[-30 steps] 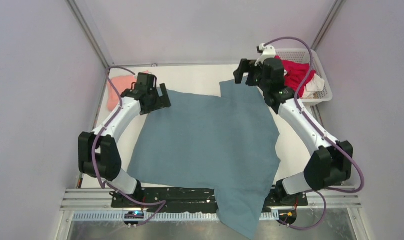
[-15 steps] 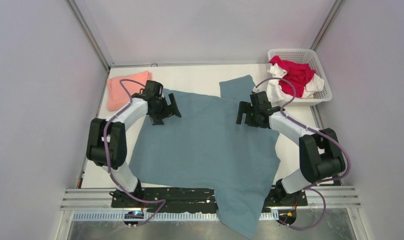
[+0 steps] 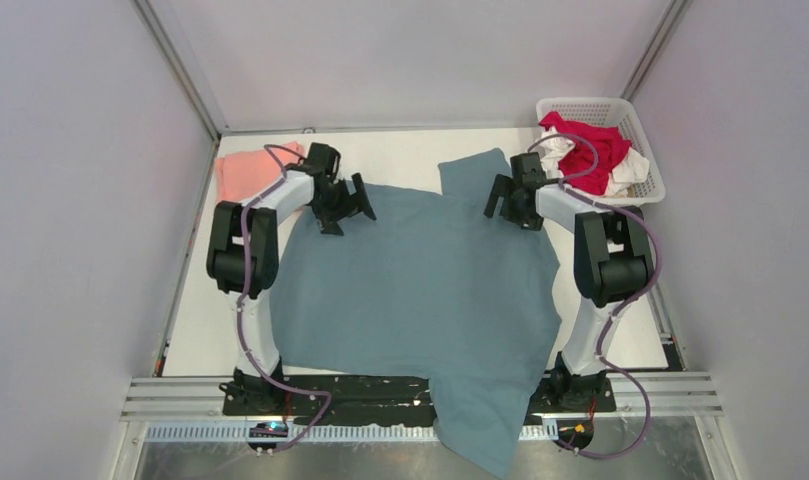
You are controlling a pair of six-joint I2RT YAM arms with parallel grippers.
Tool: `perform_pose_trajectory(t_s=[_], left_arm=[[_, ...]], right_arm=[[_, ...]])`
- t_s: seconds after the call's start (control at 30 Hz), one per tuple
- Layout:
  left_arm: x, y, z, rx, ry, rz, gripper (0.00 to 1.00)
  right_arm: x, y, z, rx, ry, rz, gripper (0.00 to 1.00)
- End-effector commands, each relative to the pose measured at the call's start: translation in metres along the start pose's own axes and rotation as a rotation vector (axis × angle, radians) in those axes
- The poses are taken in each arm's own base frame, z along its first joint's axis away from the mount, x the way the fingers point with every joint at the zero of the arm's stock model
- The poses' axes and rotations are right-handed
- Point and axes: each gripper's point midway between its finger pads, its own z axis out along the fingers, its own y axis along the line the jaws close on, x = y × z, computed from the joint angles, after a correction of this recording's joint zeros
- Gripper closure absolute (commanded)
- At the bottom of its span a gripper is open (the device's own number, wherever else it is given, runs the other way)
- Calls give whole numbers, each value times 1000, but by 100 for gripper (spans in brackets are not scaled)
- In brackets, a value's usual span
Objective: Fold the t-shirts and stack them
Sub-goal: Flatten out the tshirt
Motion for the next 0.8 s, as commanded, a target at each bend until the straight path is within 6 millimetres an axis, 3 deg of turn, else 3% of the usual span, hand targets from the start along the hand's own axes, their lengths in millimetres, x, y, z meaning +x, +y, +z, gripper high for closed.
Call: perform_pose_trajectory(t_s=[0.0,0.23,0.4,0.5,0.7,0.77], left_arm=[[-5,-10,6,20,74,-1,0],[-28,-30,16,105,100,-16,0],[-46,-33,26,124,136,-54,0],[-55,-36,28,154,140,-79,1],[-78,-42,30,213,96,-102,1],[-86,-44,30,230,90,-108,0]], right_arm=[[-19,-2,14,23,7,22,4],[-51,9,32,-2,11,17,5],[-82,19,40,-26,-18,37,5],[-93,15,50,-8,-15,41,5],[-133,25,62,-21,-64,14,5],[-155,35,62,-44,-108,16,5]])
